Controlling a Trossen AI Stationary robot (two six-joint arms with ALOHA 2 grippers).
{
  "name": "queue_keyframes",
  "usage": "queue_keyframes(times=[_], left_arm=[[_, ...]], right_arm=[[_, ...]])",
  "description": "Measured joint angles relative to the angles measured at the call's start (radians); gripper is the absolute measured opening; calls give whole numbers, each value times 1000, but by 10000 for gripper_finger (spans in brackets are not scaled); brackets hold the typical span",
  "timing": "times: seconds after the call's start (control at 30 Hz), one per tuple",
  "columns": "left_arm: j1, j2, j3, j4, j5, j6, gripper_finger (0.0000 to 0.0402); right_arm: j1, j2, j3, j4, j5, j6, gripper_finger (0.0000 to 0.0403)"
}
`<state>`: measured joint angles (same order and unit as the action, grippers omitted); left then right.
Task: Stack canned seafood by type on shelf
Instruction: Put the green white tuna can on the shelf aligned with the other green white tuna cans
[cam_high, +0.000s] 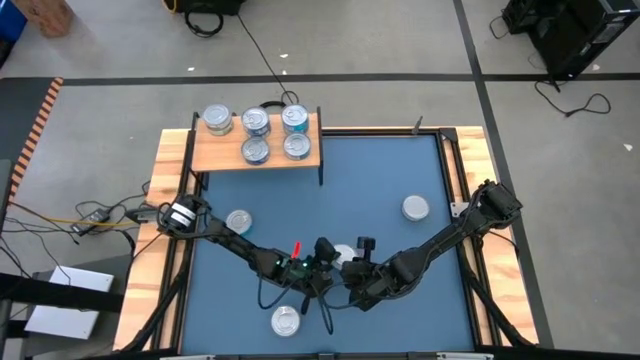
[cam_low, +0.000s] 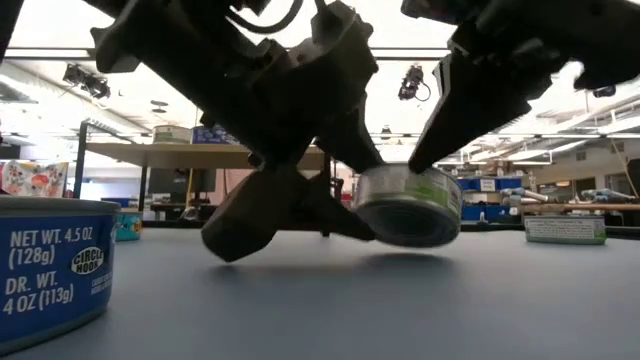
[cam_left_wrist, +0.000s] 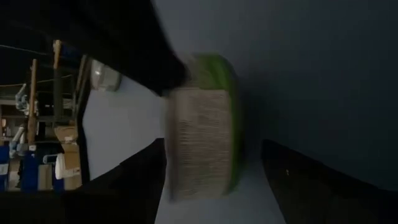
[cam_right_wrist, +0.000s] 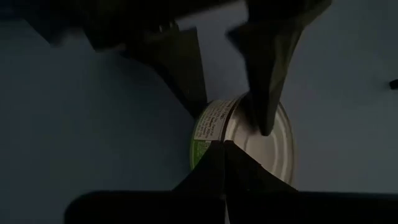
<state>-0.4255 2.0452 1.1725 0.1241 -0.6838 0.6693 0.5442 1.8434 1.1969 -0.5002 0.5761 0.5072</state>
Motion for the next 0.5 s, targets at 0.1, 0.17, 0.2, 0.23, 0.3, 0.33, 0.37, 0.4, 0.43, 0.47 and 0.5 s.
queue_keyframes(times=[0.1,0.17,0.2,0.23,0.3,0.33,0.37,0.4,0.43,0.47,0.5], left_arm=[[0,1,0,5,-1,0,259],[0,1,0,19,-8,0,248],[0,1,0,23,-18,3,241],[0,1,0,29,-25,8,231],[0,1,0,34,-27,7,206],[0,1,0,31,-28,8,191],[0,1,0,28,-30,8,174],[0,1,0,27,-31,8,158],[0,1,0,25,-35,9,145],[0,1,0,23,-39,9,142],[0,1,0,20,-39,11,143]], right_arm=[[-2,-4,1,2,3,0,0],[-2,-5,1,7,3,-1,0],[-2,-6,1,8,3,-1,0],[-2,-6,1,10,4,-2,0],[-2,-6,1,7,3,-1,0],[-2,-6,1,6,3,-1,0],[-2,-6,1,7,4,-1,0],[-2,-6,1,6,9,-1,0],[-2,-6,1,7,11,-1,0],[-2,-6,1,8,11,-1,0],[-2,-6,1,8,11,3,0]])
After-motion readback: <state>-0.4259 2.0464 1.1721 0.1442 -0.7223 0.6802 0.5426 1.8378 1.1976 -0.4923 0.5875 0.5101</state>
